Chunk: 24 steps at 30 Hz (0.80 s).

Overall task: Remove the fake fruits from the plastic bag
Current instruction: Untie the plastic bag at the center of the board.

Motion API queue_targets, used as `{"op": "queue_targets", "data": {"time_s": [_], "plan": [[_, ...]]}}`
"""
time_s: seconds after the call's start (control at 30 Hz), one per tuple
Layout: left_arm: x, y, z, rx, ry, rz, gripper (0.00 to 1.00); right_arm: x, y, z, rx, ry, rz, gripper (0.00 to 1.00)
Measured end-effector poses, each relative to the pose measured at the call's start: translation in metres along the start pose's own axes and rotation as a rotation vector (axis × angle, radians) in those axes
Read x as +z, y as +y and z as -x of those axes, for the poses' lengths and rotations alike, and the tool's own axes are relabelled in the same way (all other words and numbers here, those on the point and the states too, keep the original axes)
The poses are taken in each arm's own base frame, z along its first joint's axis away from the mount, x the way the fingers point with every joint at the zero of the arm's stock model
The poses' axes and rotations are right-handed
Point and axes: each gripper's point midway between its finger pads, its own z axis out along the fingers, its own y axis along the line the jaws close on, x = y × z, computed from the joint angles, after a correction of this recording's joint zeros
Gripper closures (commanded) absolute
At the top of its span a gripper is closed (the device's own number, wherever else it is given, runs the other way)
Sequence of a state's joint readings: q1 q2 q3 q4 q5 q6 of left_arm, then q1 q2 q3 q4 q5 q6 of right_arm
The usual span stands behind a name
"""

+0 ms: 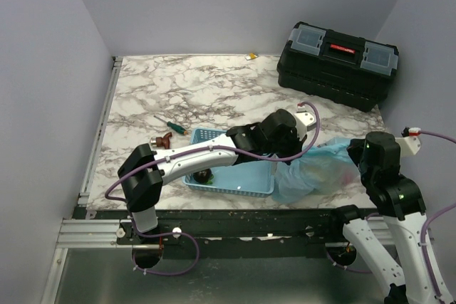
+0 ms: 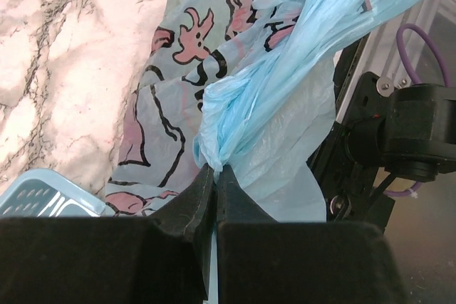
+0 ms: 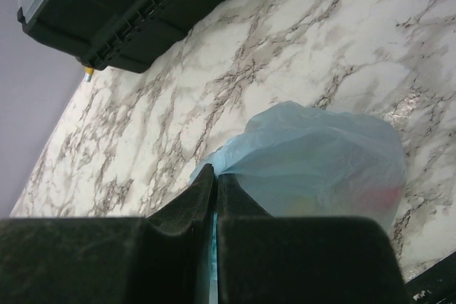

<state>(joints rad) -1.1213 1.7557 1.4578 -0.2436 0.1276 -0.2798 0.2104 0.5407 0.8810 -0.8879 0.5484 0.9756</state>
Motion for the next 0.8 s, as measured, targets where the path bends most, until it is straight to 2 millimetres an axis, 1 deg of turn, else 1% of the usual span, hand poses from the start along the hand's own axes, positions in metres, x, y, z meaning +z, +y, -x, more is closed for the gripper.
{"op": "queue_targets", "data": {"time_s": [0.07, 0.13, 0.2, 0.27, 0.33, 0.37, 0.43, 0.53, 0.63, 0.73, 0.8], "plan": [[-0.003, -0.002, 0.003, 0.005, -0.007, -0.005, 0.87, -0.002, 0.0, 0.001, -0.004, -0.005, 0.006, 0.95], [-0.004, -0.003, 0.004, 0.006, -0.003, -0.008, 0.75, -0.003, 0.0, 0.003, -0.004, -0.009, 0.013, 0.95], [-0.006, -0.005, 0.005, 0.008, 0.004, -0.014, 0.65, -0.004, -0.001, 0.003, -0.007, -0.013, 0.016, 0.95], [-0.007, -0.006, 0.005, 0.008, 0.007, -0.018, 0.58, -0.005, -0.001, 0.005, -0.01, -0.018, 0.023, 0.95], [-0.009, -0.008, 0.008, 0.011, 0.01, -0.021, 0.54, -0.008, -0.001, 0.006, -0.01, -0.025, 0.034, 0.95], [-0.012, -0.008, 0.011, 0.009, 0.014, -0.021, 0.52, -0.008, -0.001, 0.006, -0.009, -0.026, 0.035, 0.95], [-0.015, -0.012, 0.023, 0.011, -0.001, -0.029, 0.45, -0.01, -0.001, 0.007, -0.01, -0.03, 0.042, 0.95], [-0.02, -0.017, 0.043, 0.008, -0.041, -0.054, 0.39, -0.01, -0.001, 0.007, -0.013, -0.028, 0.053, 0.95], [-0.022, -0.022, 0.056, -0.006, -0.061, -0.086, 0.37, -0.009, -0.001, 0.003, -0.017, -0.02, 0.061, 0.94], [-0.014, -0.024, 0.07, -0.021, -0.072, -0.119, 0.37, -0.009, 0.0, 0.001, -0.02, -0.013, 0.069, 0.95], [-0.004, -0.021, 0.072, -0.031, -0.065, -0.126, 0.39, -0.009, 0.001, 0.0, -0.021, -0.008, 0.076, 0.94]]}}
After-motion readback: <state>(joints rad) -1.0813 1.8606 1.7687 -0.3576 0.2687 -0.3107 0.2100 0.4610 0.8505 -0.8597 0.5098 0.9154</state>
